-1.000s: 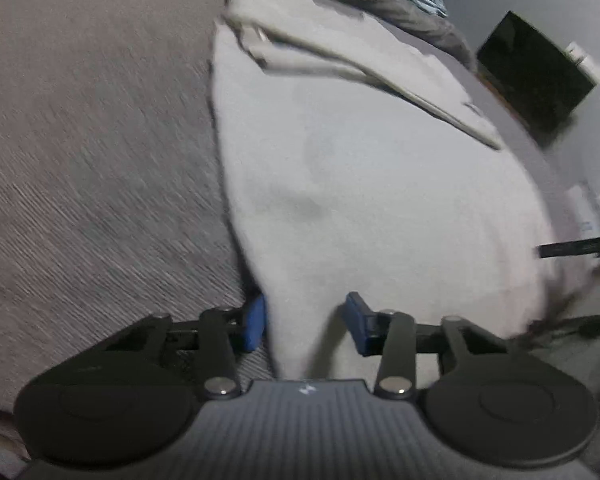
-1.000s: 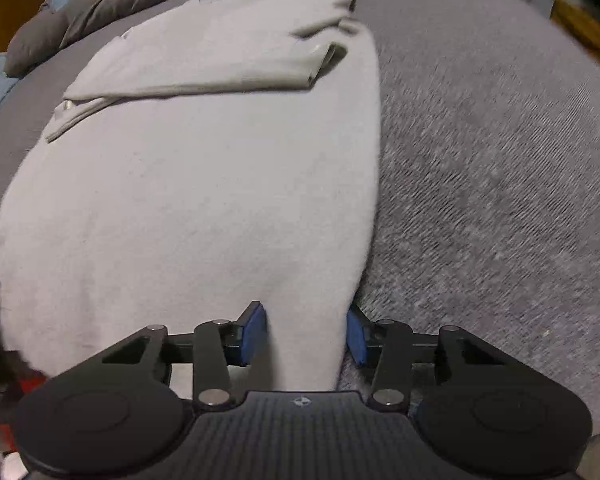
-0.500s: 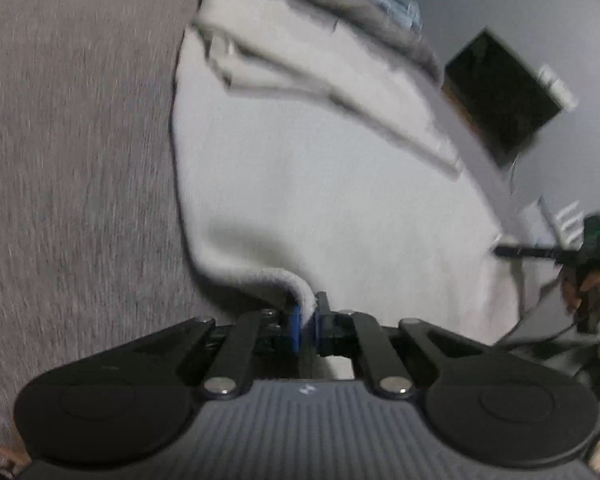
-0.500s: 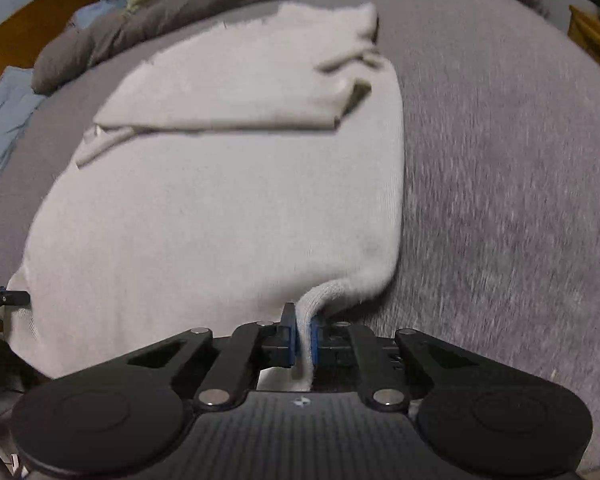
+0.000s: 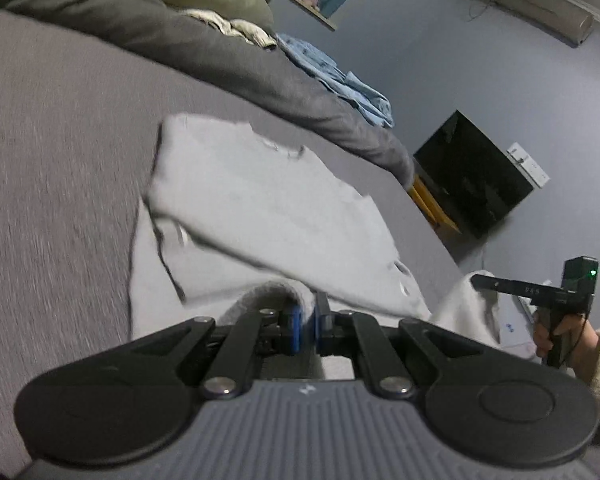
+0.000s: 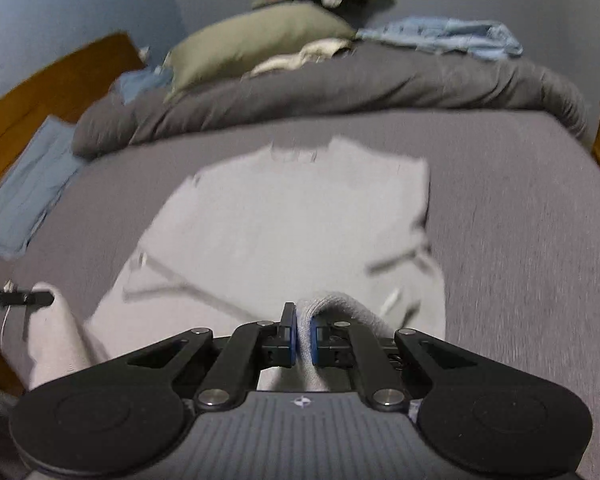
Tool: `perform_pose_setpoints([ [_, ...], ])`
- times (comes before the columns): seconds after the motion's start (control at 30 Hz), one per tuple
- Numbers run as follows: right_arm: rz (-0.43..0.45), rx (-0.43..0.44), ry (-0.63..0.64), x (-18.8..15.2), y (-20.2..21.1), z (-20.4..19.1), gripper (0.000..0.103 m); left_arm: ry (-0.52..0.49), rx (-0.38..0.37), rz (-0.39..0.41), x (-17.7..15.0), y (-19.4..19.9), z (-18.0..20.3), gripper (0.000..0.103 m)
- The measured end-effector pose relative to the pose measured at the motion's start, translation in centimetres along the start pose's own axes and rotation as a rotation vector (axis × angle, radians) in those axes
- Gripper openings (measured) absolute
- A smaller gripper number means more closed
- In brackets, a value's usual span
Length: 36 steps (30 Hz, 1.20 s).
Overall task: Fold small clothes
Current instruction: 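Grasp the hem with both grippers and lift it toward the collar, then lay the hem over the sweater body and open both grippers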
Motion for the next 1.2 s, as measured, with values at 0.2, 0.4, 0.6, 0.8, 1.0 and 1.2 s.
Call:
perform_pose_setpoints([
  [0.2,0.112,-0.07,-0.011,3.1,-2.6,3.0,0.007,0.012,0.064,0.064,4.7,-2.8,-2.5,0.001],
  [0.4,0.232,-0.126,-0.032,3.8,-4.2,6.8,0.007,0.006,0.123,0.133,6.7,-7.4,-5.0,0.001],
  [0.6,0.151,-0.155,-0.147,1.7,-8.5,10.3,0.044,0.023,0.123,0.052,3.4,-12.3,-6.6,0.001],
  [0.8,0.072,-0.137,-0.157,-0.1,-10.4,10.6,0.053,-0.065,0.143,-0.005,1.5,-13.6,-6.6,0.015],
  [1.0,-0.017,-0.092,-0.047,-1.7,-10.6,8.4,0.053,-0.072,0.155,-0.003,1.0,-13.9,-6.1,0.044],
  [1.2,-0.052,-0.077,-0.05,-2.7,-9.7,8.6,0.053,-0.173,0.225,0.02,0.5,-14.2,-4.3,0.046],
])
Point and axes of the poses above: each gripper's, at about its wrist camera, not at the fingertips, and y roughly against the way its jaws point, z to its right, x to its top, the point moved 7 cm from there along -y, roughly the way its jaws point, and after that the axes turned 15 degrees about x, right-handed, at the moved point
